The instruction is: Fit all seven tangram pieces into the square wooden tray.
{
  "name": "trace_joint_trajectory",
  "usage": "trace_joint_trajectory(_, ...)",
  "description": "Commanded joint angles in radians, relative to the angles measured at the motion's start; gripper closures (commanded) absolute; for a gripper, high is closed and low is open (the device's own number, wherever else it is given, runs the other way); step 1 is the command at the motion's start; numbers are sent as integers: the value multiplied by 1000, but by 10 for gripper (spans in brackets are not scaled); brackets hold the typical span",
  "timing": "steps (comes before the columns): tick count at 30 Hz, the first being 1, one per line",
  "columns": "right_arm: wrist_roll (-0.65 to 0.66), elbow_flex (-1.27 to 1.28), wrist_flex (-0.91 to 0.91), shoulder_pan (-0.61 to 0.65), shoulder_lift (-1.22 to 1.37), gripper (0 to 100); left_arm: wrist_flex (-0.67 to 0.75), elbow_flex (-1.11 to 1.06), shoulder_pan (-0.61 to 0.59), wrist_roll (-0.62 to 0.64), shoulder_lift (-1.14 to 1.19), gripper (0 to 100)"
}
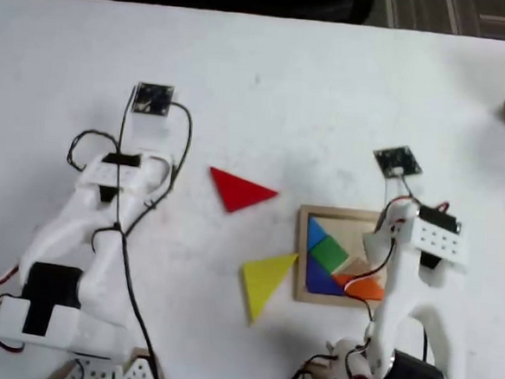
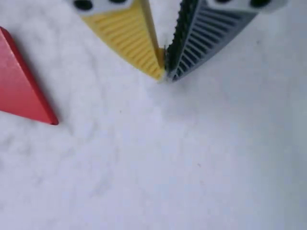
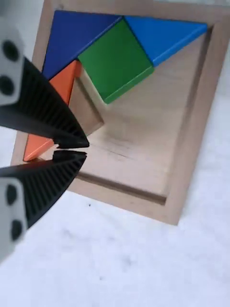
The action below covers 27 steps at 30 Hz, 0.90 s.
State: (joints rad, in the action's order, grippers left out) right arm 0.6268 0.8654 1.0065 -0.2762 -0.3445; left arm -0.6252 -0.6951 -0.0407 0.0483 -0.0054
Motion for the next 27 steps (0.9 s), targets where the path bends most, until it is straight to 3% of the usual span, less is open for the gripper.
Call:
trace_joint_trajectory(1, 15, 48, -70, -8, -42, 981, 26, 5, 8, -9, -7, 977)
trace_joint_trajectory(11, 14, 155, -87, 93, -45, 981, 26, 3, 8, -9, -7, 977)
trace_joint_trajectory(23, 12, 129, -21, 84, -53, 981, 25, 6, 8, -9, -18, 977)
trace_joint_trajectory(27, -107, 69, 19, 33, -53, 981, 17, -3, 18, -9, -73, 978)
